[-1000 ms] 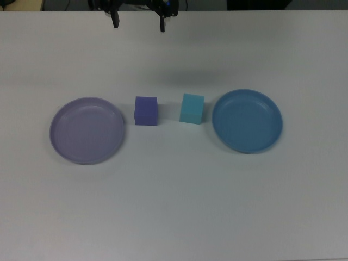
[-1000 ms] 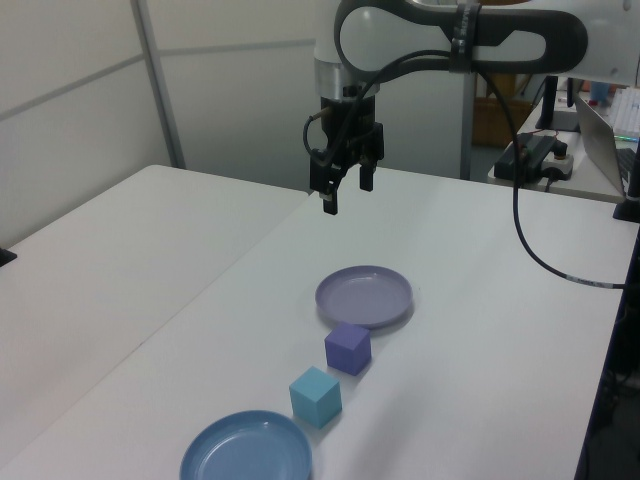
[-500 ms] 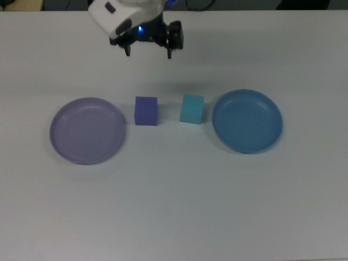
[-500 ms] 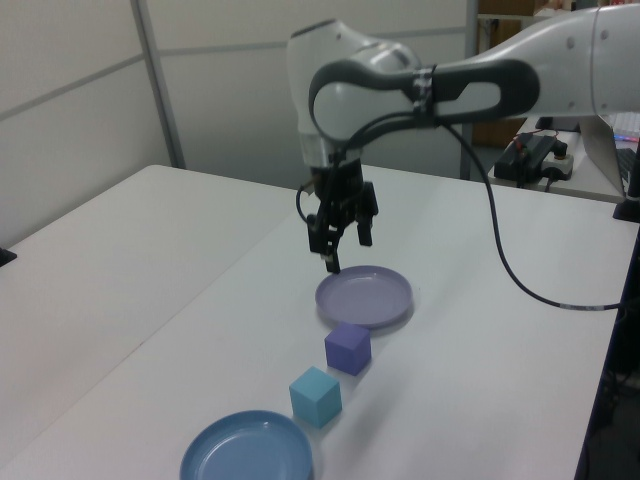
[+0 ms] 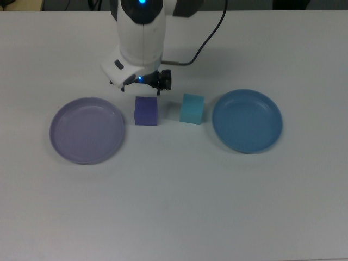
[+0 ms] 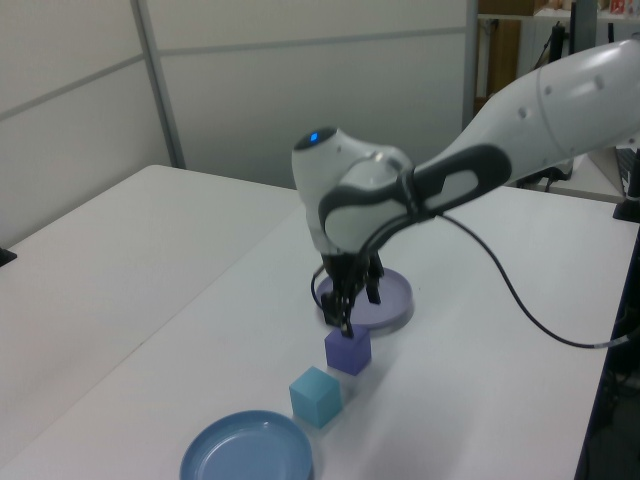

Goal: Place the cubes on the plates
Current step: 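Close the gripper on the dark purple cube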

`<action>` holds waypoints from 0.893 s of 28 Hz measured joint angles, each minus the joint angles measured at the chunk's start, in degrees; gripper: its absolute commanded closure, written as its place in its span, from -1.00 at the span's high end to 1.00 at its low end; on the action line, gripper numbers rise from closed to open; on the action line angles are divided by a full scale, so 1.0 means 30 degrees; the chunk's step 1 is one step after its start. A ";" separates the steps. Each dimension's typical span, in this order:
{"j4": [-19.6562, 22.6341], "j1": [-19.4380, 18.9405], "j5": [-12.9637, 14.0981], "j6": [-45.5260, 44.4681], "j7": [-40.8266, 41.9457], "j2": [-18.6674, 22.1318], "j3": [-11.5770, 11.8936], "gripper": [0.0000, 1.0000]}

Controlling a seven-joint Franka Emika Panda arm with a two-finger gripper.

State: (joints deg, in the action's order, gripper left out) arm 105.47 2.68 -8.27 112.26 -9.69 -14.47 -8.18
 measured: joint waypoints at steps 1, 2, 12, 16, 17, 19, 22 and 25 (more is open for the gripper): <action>0.0071 -0.0023 -0.0255 0.0265 -0.0210 -0.0318 -0.0004 1.00; 0.0086 -0.0039 -0.0414 0.0474 -0.0346 -0.0541 -0.0004 1.00; 0.0088 -0.0238 -0.1656 0.2207 -0.1781 -0.2143 -0.0008 0.71; 0.0045 -0.0325 -0.1657 0.2217 -0.1795 -0.2164 -0.0015 -0.03; 0.0023 -0.0359 -0.1657 0.2217 -0.1796 -0.2164 -0.0015 -0.59; -0.0029 -0.0444 -0.1657 0.2217 -0.1802 -0.2163 -0.0016 -0.95; -0.0182 -0.0502 -0.1657 0.2226 -0.1846 -0.2144 -0.0017 -1.00; -0.0546 -0.0490 -0.1657 0.2228 -0.1918 -0.2073 -0.0015 -1.00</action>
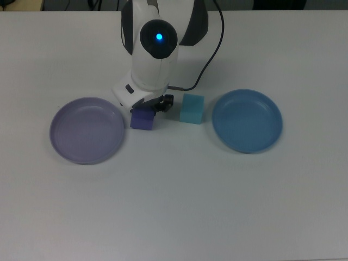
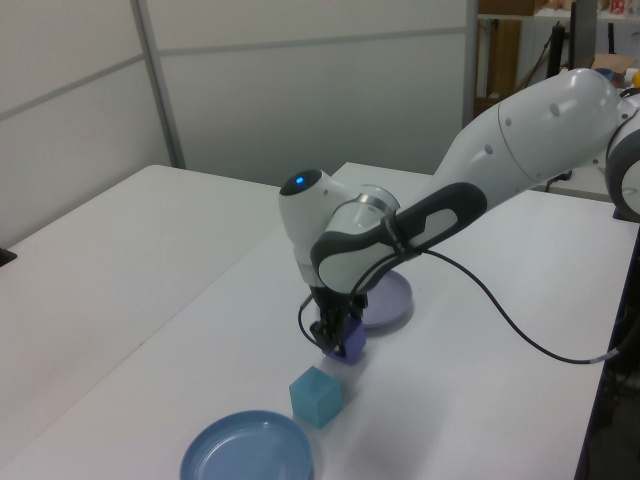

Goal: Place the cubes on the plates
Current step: 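Close the gripper on the dark purple cube, then carry the purple cube onto the lavender plate and open the gripper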

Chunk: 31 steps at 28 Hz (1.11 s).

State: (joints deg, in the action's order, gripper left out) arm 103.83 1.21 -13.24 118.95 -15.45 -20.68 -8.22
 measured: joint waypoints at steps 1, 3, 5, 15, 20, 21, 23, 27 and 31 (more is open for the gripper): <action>-0.0165 0.0014 0.0005 0.0000 -0.0043 0.0049 0.0001 -1.00; -0.0624 0.0070 0.0127 0.0000 -0.0140 0.0219 0.0022 -1.00; -0.0948 0.0179 0.0361 -0.0003 -0.0161 0.0377 0.0070 -1.00; -0.1187 0.2754 0.0522 0.0876 -0.0139 -0.0016 0.0276 -0.94; -0.1191 0.3781 0.0523 0.1645 -0.0139 -0.0454 0.0289 -0.35; -0.1191 0.3867 0.0523 0.1718 -0.0139 -0.0474 0.0289 0.05; -0.1192 0.3942 0.0523 0.1833 -0.0140 -0.0483 0.0287 1.00; -0.1210 0.3917 0.0524 0.1850 -0.0154 -0.0483 0.0233 1.00; -0.1317 0.3805 0.0592 0.1851 -0.0312 -0.0465 0.0201 1.00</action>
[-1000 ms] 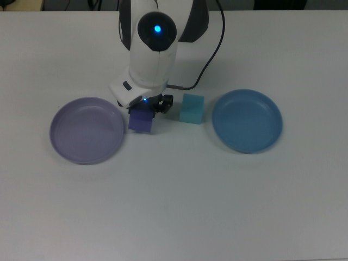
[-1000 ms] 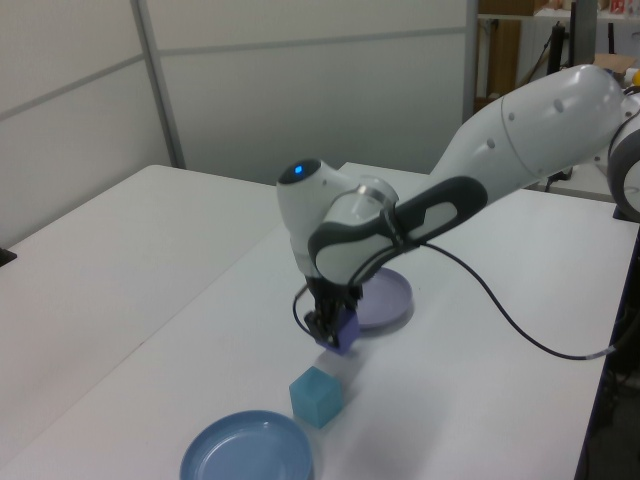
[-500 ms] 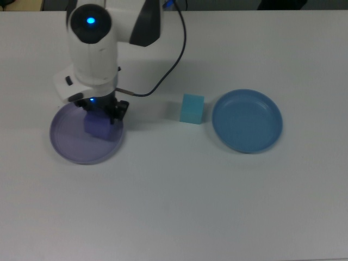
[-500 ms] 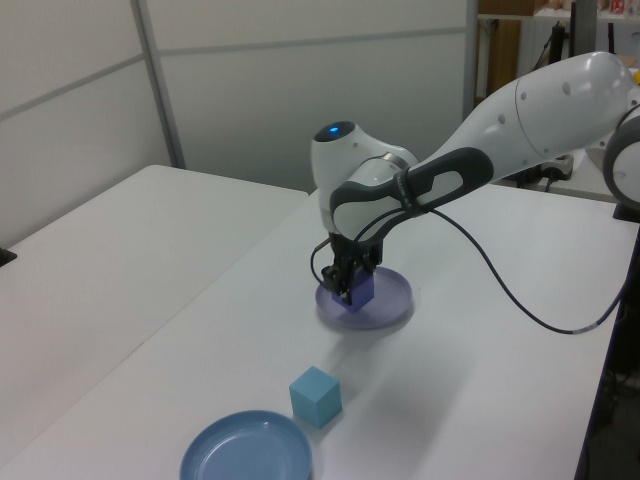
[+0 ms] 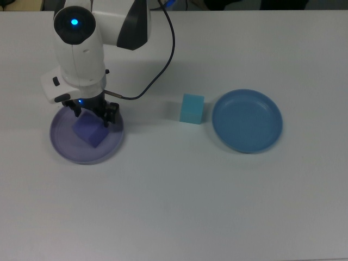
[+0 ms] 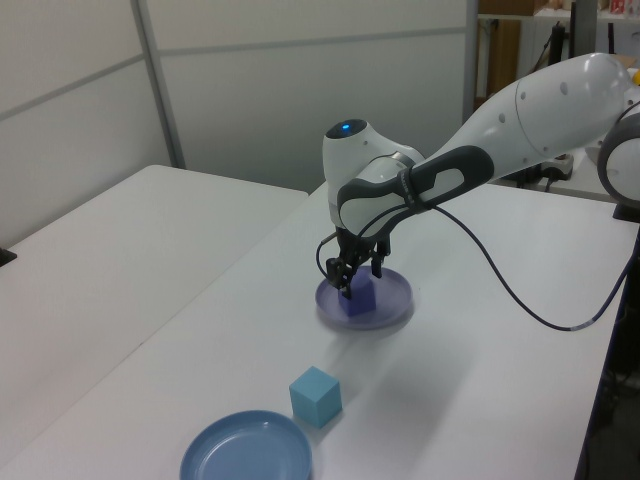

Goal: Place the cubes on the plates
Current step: 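Carry the purple cube onto the lavender plate and open the gripper, then move the gripper to the cyan cube and grasp it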

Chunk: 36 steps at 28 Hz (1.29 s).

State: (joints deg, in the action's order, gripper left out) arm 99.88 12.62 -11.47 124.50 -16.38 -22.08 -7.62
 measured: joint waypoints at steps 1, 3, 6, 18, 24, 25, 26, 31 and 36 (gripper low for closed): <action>-0.0032 -0.0020 0.0036 0.0000 -0.0136 0.0018 -0.0025 1.00; -0.0116 -0.0078 0.0059 0.0001 -0.0650 0.0090 -0.0116 1.00; -0.0366 -0.0273 0.0061 -0.0066 -0.1352 0.0209 -0.0248 1.00; -0.1176 -0.4629 0.2590 -0.5819 -0.1641 0.2230 -0.0538 1.00; -0.0538 -0.6520 0.2670 -0.6106 -0.1644 0.1817 -0.0547 1.00; -0.0464 -0.6630 0.2618 -0.5966 -0.1644 0.1613 -0.0546 1.00; -0.0415 -0.6696 0.2544 -0.5767 -0.1644 0.1384 -0.0544 1.00; -0.0407 -0.6753 0.2029 -0.4501 -0.1644 0.0145 -0.0466 1.00; -0.0425 -0.6636 0.1340 -0.4156 -0.1637 -0.0438 -0.0307 1.00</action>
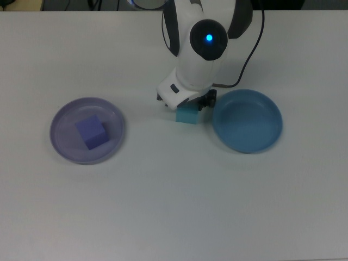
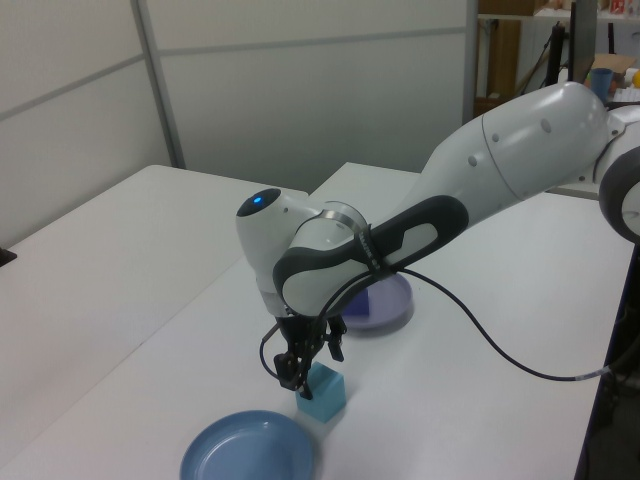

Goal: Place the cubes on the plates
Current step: 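Move the gripper to the cyan cube and grasp it, then carry the cyan cube onto the blue plate and release it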

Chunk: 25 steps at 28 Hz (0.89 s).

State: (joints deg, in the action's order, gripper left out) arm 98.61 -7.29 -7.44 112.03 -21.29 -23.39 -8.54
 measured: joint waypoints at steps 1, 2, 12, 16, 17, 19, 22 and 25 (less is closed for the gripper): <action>0.0000 0.0002 -0.0141 0.0000 0.0000 -0.0065 0.0000 1.00; 0.0000 -0.0014 -0.0247 0.0002 0.0000 -0.0119 -0.0002 1.00; -0.0134 -0.0124 -0.0349 0.0003 -0.0003 -0.0240 0.0001 -1.00; -0.0325 -0.0108 -0.0348 0.0003 -0.0013 -0.0129 0.0005 -1.00; -0.0371 -0.0108 -0.0348 0.0003 -0.0015 -0.0046 0.0005 -1.00; -0.0464 -0.0113 -0.0327 0.0003 -0.0046 0.0202 0.0003 -1.00; -0.0661 -0.0163 -0.0163 0.0003 -0.0207 0.0748 -0.0046 -1.00; -0.1013 -0.0429 -0.0035 0.0004 -0.0610 0.1086 -0.0288 -1.00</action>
State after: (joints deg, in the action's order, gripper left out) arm 95.57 -8.57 -7.55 112.04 -23.12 -20.13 -9.41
